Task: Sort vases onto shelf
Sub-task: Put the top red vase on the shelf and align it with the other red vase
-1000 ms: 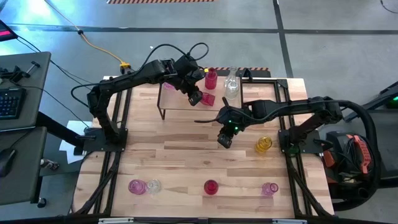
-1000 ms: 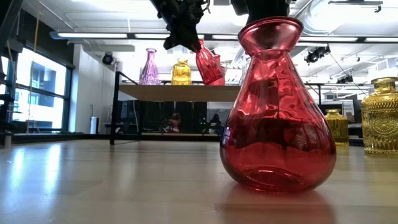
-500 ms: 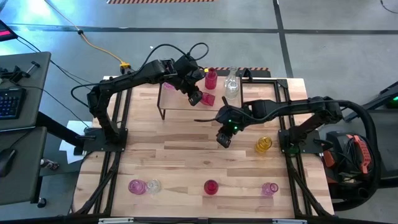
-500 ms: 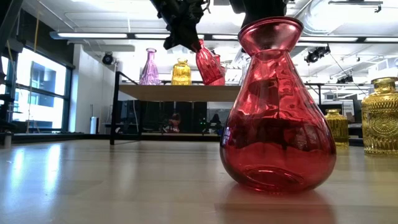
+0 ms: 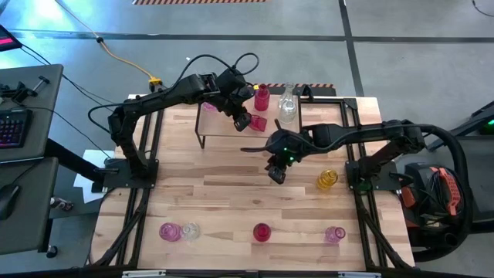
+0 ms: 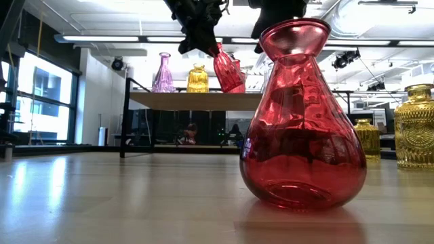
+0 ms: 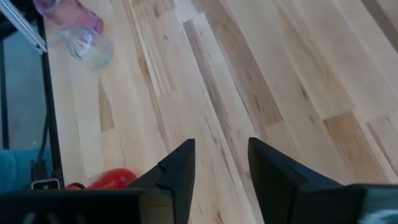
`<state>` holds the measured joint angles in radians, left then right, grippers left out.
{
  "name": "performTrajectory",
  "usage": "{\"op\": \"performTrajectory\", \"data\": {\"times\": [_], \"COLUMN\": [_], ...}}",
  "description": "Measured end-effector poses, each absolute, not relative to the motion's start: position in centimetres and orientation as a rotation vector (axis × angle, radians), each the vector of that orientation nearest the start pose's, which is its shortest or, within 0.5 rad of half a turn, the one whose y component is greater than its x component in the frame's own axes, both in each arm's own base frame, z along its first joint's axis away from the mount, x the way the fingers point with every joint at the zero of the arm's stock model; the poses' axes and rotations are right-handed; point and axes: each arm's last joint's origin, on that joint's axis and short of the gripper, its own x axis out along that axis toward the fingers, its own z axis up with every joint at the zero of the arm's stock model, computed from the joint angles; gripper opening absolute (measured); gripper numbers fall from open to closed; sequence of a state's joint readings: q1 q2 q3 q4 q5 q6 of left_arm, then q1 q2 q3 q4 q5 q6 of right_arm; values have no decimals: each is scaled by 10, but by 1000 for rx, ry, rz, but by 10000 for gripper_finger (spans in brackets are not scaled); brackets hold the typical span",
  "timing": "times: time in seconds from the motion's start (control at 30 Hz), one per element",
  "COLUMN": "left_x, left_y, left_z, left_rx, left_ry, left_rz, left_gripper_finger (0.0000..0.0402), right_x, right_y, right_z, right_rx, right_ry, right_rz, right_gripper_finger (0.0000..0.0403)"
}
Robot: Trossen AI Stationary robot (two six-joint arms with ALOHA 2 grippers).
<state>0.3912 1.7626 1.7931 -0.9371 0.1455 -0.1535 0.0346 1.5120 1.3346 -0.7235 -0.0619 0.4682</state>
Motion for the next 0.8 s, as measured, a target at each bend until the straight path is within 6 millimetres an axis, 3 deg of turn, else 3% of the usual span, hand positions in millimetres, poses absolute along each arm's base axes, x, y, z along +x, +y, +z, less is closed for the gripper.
{"op": "performTrajectory", "data": {"times": [0.33,0.8], "left_x": [346,346], "left_y": [138,138], "left_z": [354,354], "left_rx": [-384,-384], "left_ry": [860,860], "left_rz": [296,297], "left_gripper_finger": [35,35], "right_x": [318,324], "right_y": [11,5], "right_z": [308,318], "right_rx": [417,166], "right_ry": [875,745], "right_rz": [-155,-181], "right_gripper_finger": [192,314]}}
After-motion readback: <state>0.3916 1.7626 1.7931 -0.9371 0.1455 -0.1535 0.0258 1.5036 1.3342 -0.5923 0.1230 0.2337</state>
